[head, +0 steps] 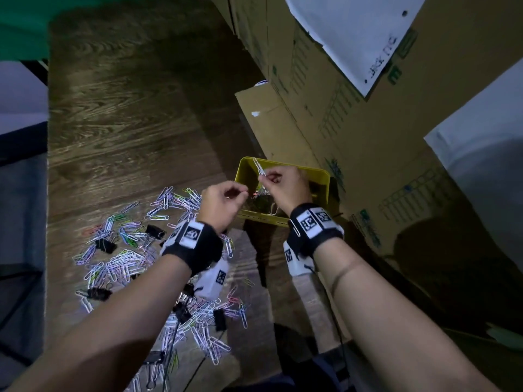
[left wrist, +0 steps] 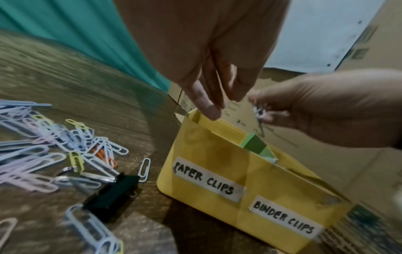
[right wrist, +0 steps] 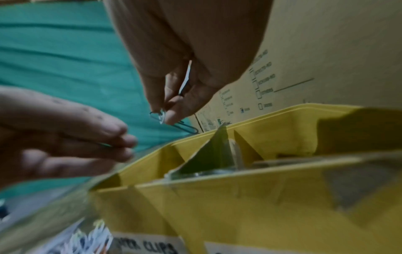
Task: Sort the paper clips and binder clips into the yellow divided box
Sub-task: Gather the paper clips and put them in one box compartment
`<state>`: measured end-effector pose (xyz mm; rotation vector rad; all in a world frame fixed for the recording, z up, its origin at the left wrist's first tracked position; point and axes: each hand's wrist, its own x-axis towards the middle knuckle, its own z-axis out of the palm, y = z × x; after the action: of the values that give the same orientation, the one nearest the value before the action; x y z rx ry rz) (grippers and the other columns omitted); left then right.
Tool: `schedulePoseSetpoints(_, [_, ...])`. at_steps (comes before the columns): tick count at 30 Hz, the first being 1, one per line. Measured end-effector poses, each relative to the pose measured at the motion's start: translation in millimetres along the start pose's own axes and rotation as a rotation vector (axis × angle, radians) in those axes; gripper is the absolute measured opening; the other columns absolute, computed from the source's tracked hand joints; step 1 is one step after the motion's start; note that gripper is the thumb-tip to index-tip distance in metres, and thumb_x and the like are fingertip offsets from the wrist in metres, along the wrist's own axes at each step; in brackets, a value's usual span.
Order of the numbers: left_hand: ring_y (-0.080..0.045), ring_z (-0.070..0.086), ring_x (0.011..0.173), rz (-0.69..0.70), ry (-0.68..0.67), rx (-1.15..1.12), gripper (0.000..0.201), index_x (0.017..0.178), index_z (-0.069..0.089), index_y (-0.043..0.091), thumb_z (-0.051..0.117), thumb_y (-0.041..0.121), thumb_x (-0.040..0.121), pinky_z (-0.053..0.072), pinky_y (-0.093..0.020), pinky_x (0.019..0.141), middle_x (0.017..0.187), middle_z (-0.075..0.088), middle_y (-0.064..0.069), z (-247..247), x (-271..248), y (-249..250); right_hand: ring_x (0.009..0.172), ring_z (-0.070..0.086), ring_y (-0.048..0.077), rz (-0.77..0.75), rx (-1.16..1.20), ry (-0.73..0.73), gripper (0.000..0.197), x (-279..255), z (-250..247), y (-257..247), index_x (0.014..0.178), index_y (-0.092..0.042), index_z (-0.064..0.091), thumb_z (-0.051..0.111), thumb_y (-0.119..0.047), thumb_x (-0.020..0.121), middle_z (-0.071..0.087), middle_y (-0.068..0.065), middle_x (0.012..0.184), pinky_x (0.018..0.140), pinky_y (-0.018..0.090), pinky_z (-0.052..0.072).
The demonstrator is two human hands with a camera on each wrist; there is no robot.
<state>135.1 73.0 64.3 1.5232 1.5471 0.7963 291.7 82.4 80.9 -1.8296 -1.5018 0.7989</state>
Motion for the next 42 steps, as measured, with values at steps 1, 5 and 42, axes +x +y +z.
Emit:
schedulePoseSetpoints(1, [-0.009,0.062,0.072,0.005,0.031,-0.013,0.008,0.086,0.071,0.014,0.068,0.010,0.080,0.050,-0.018,0.071,0.081,0.069,0.001,-4,-10,-1,0.082,0.066,0.015,-0.015,-0.067,-0.053,0.015,4,4,1,0.094,-0.012,0.074,0.068,-0.023,0.084,0.073,0.004,0.090,0.080,0.032,0.055])
schedulePoseSetpoints(5, [-0.007,0.059,0.073,0.029,-0.184,0.152,0.007,0.088,0.069,0.013,0.065,0.010,0.083,0.044,-0.006,0.065,0.085,0.068,0.000,-23,-58,-24,0.096,0.065,0.026,-0.039,-0.381,-0.329,0.021,10,18,5,0.103,-0.010,0.071,0.065,-0.021,0.087,0.071,0.012,0.101,0.088,0.040,0.053])
schedulePoseSetpoints(42, [-0.016,0.056,0.067,0.408,-0.555,0.797,0.009,0.083,0.056,0.019,0.048,0.023,0.082,0.053,-0.031,0.055,0.085,0.057,0.000,-71,-212,-131,0.135,0.026,0.030,-0.423,-0.674,-0.768,0.052,-202,105,54,0.126,-0.017,0.045,0.061,-0.043,0.084,0.026,0.013,0.146,0.112,0.048,0.026])
